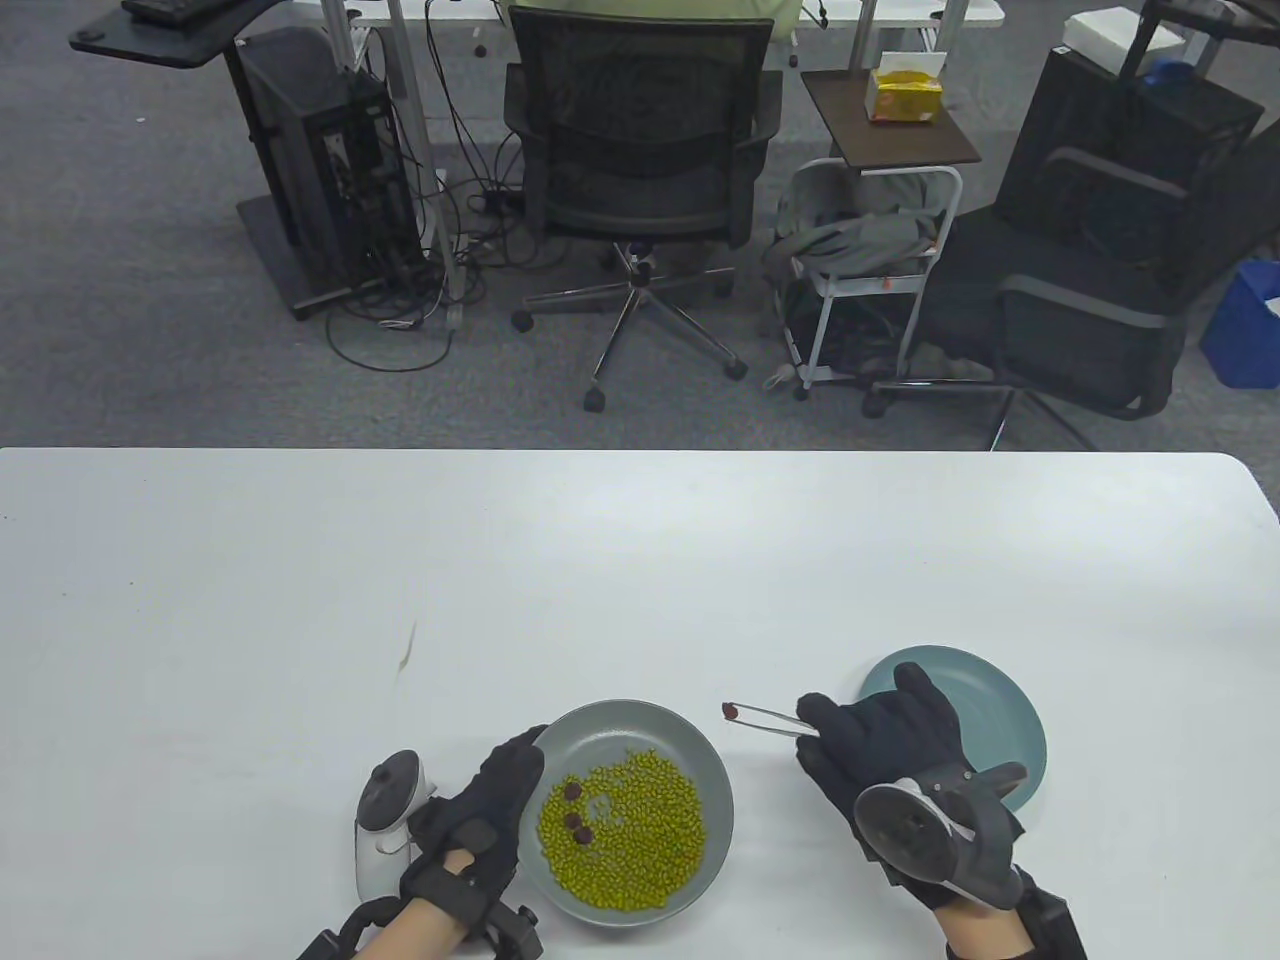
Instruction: Pick cranberries with tweezers into plate
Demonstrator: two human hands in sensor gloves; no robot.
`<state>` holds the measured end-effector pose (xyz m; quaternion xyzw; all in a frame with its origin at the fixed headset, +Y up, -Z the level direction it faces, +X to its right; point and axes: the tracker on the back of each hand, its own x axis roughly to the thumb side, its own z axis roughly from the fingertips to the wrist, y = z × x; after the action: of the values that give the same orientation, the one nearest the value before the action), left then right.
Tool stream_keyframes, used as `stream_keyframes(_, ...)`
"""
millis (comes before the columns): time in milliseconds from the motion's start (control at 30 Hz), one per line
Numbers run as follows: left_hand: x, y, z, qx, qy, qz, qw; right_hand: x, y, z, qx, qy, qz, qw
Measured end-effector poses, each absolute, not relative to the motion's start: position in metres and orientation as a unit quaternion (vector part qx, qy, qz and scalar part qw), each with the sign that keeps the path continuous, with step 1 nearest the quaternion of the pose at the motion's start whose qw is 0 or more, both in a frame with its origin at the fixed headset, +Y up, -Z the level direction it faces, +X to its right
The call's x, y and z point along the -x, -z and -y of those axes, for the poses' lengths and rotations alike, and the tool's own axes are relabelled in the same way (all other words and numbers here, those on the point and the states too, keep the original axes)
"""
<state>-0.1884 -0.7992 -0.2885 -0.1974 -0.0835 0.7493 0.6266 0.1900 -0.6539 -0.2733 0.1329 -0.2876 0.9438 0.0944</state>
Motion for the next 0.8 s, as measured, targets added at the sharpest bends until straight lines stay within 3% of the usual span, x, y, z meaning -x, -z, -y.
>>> stream_keyframes(467, 0.19, 0.289, 0.799, 0.191, -0.753, 0.086, 0.625, -0.298, 0.305, 0.659, 0.089, -0.955, 0.262, 0.109)
stream_keyframes(667, 0.189, 0.288, 0.799, 0.194, -0.751, 0.087, 0.625, -0.331, 0.321, 0.687, 0.178, -0.962, 0.175, 0.113)
stream_keyframes(800, 0.188, 0.287, 0.799, 0.195, -0.749, 0.088, 0.627, -0.341, 0.329, 0.705, 0.198, -0.963, 0.142, 0.118)
